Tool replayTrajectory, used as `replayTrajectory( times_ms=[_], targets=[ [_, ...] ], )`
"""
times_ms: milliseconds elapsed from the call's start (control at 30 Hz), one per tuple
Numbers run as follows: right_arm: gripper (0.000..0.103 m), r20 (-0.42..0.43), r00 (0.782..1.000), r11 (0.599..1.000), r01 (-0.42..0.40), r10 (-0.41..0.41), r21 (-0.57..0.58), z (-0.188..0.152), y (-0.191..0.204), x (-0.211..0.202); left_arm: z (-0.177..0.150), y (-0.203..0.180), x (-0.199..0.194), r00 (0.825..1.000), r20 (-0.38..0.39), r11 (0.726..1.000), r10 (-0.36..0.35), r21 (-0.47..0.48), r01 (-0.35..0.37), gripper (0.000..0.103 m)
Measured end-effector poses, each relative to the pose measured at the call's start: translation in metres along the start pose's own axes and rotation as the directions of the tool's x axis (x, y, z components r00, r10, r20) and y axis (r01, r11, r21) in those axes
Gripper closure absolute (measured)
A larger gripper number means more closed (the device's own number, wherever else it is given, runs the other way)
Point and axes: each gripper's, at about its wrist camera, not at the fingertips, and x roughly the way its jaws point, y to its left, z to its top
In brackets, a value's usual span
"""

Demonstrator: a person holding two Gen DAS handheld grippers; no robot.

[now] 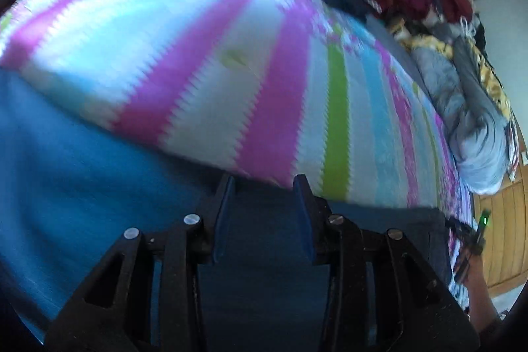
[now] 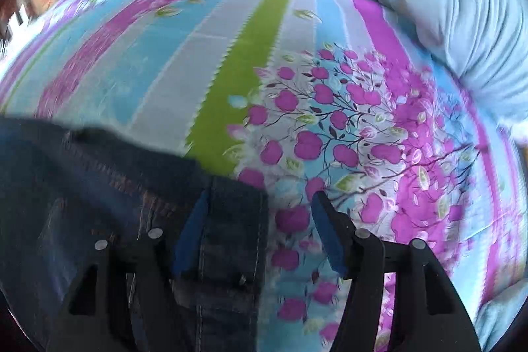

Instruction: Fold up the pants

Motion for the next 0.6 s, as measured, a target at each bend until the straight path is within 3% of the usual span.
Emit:
replayTrajectory(
  times_ms=[67, 100, 200, 267, 300, 400, 433, 467, 533, 600],
  targets=[
    [0.04, 0.067, 0.996, 0.997, 0.057, -0.053, -0.056, 0.007, 0.016, -0.027, -0.012, -0.019, 0.003, 0.999, -0.033, 0.999, -0.04, 0.035, 0.041, 0.066],
    [0.04, 0.103, 0.994, 0.994, 0.051, -0.042, -0.092, 0.005, 0.029, -0.047, -0.017, -0.029, 0.006, 0.997, -0.059, 0.997, -0.052, 0.056, 0.055, 0.066],
    [0.04, 0.167, 0.976, 0.982, -0.113, 0.138, -0.15, -0.023, 0.083, -0.111, -0.028, -0.06, 0.024, 0.983, -0.158, 0.988, -0.093, 0.111, 0.111, 0.066],
    [0.04, 0.121, 0.957, 0.944, -0.231, 0.264, -0.234, -0.058, 0.137, -0.134, -0.032, -0.091, 0.04, 0.956, -0.251, 0.966, -0.151, 0.167, 0.196, 0.066],
    [0.041, 0.089, 0.949, 0.924, -0.269, 0.302, -0.27, -0.076, 0.163, -0.141, -0.035, -0.114, 0.051, 0.932, -0.311, 0.944, -0.188, 0.206, 0.259, 0.066],
    [0.041, 0.027, 0.947, 0.871, -0.284, 0.322, -0.402, -0.132, 0.237, -0.154, -0.045, -0.161, 0.076, 0.87, -0.429, 0.878, -0.244, 0.283, 0.386, 0.066],
    [0.04, 0.035, 0.957, 0.861, -0.243, 0.288, -0.446, -0.149, 0.258, -0.158, -0.048, -0.174, 0.088, 0.85, -0.467, 0.86, -0.243, 0.302, 0.412, 0.066],
    [0.04, 0.032, 0.96, 0.861, -0.234, 0.278, -0.452, -0.158, 0.268, -0.16, -0.051, -0.186, 0.098, 0.852, -0.483, 0.851, -0.202, 0.343, 0.397, 0.066],
    [0.039, -0.014, 0.945, 0.869, -0.307, 0.328, -0.388, -0.168, 0.28, -0.164, -0.054, -0.205, 0.105, 0.861, -0.489, 0.818, -0.139, 0.434, 0.378, 0.066],
    [0.04, -0.032, 0.936, 0.878, -0.34, 0.35, -0.337, -0.173, 0.284, -0.168, -0.054, -0.228, 0.105, 0.858, -0.512, 0.75, -0.051, 0.548, 0.371, 0.066]
  ],
)
